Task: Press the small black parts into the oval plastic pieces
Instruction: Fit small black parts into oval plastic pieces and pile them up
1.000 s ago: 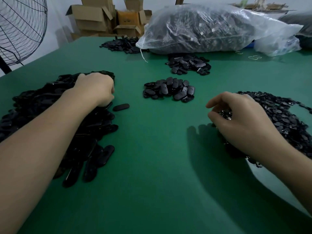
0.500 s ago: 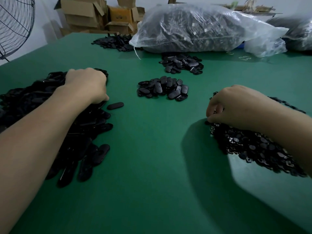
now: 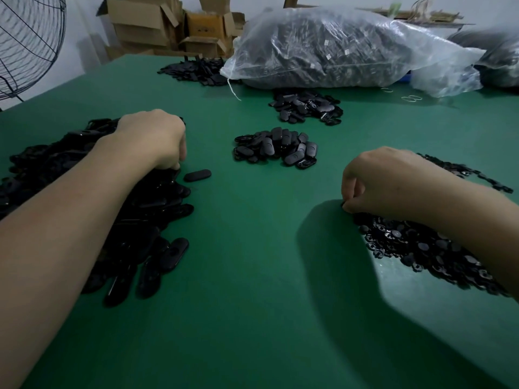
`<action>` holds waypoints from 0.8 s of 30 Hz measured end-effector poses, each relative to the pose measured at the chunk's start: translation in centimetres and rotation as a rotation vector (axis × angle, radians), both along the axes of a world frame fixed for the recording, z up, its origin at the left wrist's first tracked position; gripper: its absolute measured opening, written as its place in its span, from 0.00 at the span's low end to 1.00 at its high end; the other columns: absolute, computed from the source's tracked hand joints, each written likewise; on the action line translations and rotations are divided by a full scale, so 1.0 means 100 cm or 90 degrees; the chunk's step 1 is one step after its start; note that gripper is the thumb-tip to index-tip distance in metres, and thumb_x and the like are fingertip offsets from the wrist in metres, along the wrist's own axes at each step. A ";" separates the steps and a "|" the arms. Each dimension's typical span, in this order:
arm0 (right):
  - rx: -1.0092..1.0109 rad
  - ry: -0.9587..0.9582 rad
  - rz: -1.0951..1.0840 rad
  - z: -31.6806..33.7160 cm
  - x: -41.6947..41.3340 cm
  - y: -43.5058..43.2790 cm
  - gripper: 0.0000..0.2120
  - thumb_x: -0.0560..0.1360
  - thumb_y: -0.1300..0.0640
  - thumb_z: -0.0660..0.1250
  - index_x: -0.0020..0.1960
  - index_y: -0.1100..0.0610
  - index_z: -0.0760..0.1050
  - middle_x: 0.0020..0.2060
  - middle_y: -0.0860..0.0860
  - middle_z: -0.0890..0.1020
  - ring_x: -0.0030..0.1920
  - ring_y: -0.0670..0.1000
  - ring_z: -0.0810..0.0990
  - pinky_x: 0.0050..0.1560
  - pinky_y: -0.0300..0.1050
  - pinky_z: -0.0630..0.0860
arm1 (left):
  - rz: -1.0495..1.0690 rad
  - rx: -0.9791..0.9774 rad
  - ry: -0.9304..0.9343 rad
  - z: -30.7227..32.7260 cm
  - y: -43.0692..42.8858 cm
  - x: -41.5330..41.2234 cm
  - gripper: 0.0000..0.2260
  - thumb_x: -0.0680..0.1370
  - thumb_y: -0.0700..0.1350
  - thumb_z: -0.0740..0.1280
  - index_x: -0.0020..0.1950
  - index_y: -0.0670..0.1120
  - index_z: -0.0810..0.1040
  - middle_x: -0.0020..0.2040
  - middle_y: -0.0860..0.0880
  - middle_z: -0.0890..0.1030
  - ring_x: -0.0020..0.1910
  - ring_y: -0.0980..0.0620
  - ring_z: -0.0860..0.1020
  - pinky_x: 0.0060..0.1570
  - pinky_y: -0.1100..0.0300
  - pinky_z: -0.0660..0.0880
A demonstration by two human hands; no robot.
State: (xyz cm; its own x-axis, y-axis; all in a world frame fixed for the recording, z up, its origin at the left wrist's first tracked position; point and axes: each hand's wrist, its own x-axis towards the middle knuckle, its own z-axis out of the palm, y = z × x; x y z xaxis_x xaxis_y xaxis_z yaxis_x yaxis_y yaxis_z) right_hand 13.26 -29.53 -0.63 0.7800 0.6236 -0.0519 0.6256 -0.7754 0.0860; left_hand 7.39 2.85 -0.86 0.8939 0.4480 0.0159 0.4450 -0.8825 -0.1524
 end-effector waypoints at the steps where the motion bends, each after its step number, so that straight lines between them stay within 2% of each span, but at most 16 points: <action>1: 0.013 0.008 0.005 -0.001 -0.001 0.001 0.03 0.74 0.50 0.73 0.41 0.46 0.81 0.39 0.41 0.83 0.42 0.47 0.81 0.48 0.47 0.80 | -0.004 -0.014 -0.003 0.001 0.001 0.000 0.08 0.73 0.45 0.79 0.45 0.57 0.83 0.53 0.51 0.83 0.55 0.44 0.81 0.53 0.49 0.79; 4: 0.072 0.027 0.026 -0.005 -0.004 0.005 0.04 0.74 0.54 0.70 0.41 0.47 0.80 0.38 0.42 0.82 0.41 0.47 0.81 0.47 0.50 0.82 | -0.020 -0.058 -0.007 0.003 0.004 -0.001 0.09 0.73 0.44 0.80 0.46 0.56 0.83 0.51 0.52 0.84 0.54 0.46 0.81 0.55 0.48 0.79; 8: 0.252 0.007 0.073 -0.013 -0.012 0.013 0.06 0.72 0.58 0.70 0.40 0.49 0.75 0.36 0.44 0.80 0.40 0.47 0.79 0.44 0.51 0.79 | -0.041 -0.109 -0.002 0.003 0.006 0.001 0.11 0.73 0.42 0.79 0.52 0.53 0.85 0.47 0.54 0.84 0.51 0.48 0.80 0.57 0.50 0.78; 10: 0.331 0.012 0.090 -0.017 -0.017 0.017 0.08 0.72 0.59 0.71 0.39 0.50 0.74 0.35 0.44 0.80 0.38 0.44 0.79 0.41 0.45 0.78 | -0.052 -0.126 -0.019 0.004 0.008 0.001 0.10 0.74 0.41 0.78 0.53 0.53 0.85 0.44 0.55 0.83 0.50 0.49 0.80 0.55 0.53 0.77; 12: 0.388 0.046 0.094 -0.023 -0.022 0.020 0.09 0.72 0.58 0.73 0.40 0.49 0.75 0.35 0.44 0.82 0.38 0.41 0.80 0.39 0.35 0.75 | -0.061 -0.145 -0.032 0.005 0.010 0.002 0.10 0.74 0.41 0.78 0.53 0.51 0.86 0.43 0.55 0.83 0.48 0.50 0.80 0.51 0.56 0.74; 15: 0.466 0.109 0.084 -0.034 -0.026 0.021 0.09 0.73 0.56 0.76 0.40 0.48 0.77 0.36 0.43 0.83 0.40 0.40 0.81 0.40 0.29 0.72 | -0.059 -0.182 -0.068 0.010 0.015 0.001 0.09 0.75 0.40 0.77 0.53 0.51 0.87 0.42 0.55 0.84 0.45 0.52 0.80 0.47 0.58 0.72; 17: 0.524 0.149 0.074 -0.039 -0.028 0.019 0.09 0.72 0.56 0.78 0.39 0.48 0.79 0.37 0.42 0.84 0.40 0.40 0.82 0.42 0.30 0.74 | -0.064 -0.214 -0.102 0.014 0.019 0.000 0.09 0.75 0.40 0.77 0.53 0.52 0.87 0.42 0.55 0.84 0.42 0.56 0.79 0.41 0.61 0.71; 19: 0.581 0.191 0.059 -0.042 -0.029 0.017 0.08 0.72 0.56 0.79 0.39 0.50 0.80 0.37 0.43 0.85 0.40 0.42 0.84 0.45 0.38 0.79 | -0.072 -0.239 -0.125 0.016 0.019 -0.001 0.09 0.76 0.41 0.76 0.53 0.53 0.87 0.42 0.56 0.83 0.41 0.60 0.78 0.38 0.66 0.68; 22: 0.657 0.264 0.037 -0.043 -0.031 0.016 0.06 0.72 0.58 0.79 0.41 0.53 0.82 0.38 0.49 0.87 0.41 0.51 0.86 0.51 0.53 0.83 | -0.092 -0.282 -0.175 0.021 0.014 -0.004 0.08 0.78 0.43 0.75 0.56 0.53 0.87 0.45 0.55 0.83 0.44 0.57 0.79 0.45 0.63 0.72; 24: 0.703 0.324 0.024 -0.043 -0.032 0.015 0.05 0.72 0.60 0.78 0.43 0.56 0.82 0.40 0.52 0.87 0.42 0.53 0.87 0.52 0.54 0.84 | -0.113 -0.400 -0.242 0.024 0.003 -0.006 0.10 0.79 0.42 0.73 0.58 0.53 0.86 0.49 0.52 0.84 0.44 0.55 0.84 0.43 0.67 0.76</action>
State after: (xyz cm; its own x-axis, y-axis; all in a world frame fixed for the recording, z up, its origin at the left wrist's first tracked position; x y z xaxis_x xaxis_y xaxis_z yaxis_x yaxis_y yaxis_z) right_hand 10.06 -28.02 -4.95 0.8052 0.5481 0.2264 0.4196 -0.2568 -0.8706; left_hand 6.78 3.10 1.54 0.9375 0.3240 0.1271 0.2091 -0.8164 0.5382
